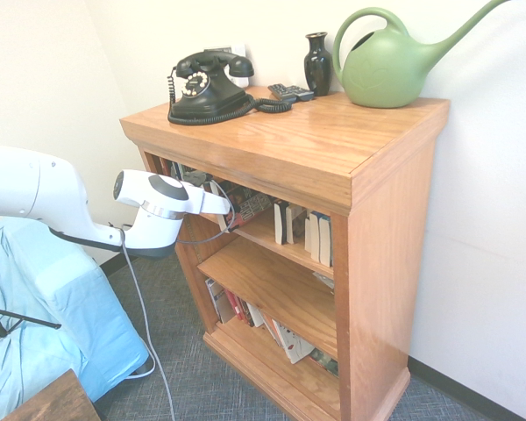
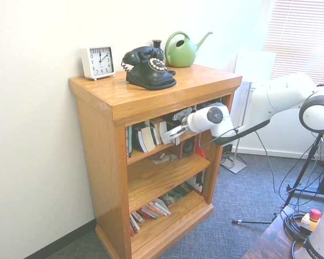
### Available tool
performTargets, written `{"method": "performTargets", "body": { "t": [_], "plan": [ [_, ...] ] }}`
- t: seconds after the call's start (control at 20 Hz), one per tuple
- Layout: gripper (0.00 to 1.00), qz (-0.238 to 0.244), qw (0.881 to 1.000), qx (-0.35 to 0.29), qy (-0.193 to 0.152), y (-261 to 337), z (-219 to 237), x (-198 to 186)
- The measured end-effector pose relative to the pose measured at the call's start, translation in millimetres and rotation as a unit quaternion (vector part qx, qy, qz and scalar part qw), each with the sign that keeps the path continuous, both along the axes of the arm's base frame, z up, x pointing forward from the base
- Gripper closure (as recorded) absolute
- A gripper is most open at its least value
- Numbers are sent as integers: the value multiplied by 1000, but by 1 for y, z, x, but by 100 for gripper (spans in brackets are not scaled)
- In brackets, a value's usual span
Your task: Organize the shelf
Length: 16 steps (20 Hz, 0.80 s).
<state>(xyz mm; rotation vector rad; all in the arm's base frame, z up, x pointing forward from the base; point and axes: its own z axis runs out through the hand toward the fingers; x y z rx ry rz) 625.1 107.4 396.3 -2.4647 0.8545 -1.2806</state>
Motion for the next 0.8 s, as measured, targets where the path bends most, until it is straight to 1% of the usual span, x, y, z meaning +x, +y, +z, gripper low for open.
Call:
{"method": "performTargets", "body": {
  "t": [0.45,0.65,0.8],
  "plan": [
    [0,4,1000,-14,4,-3,-2,8],
    [0,12,1000,-26,5,-10,-6,3],
    [0,21,999,-30,7,-13,-10,-8]
  ]
}}
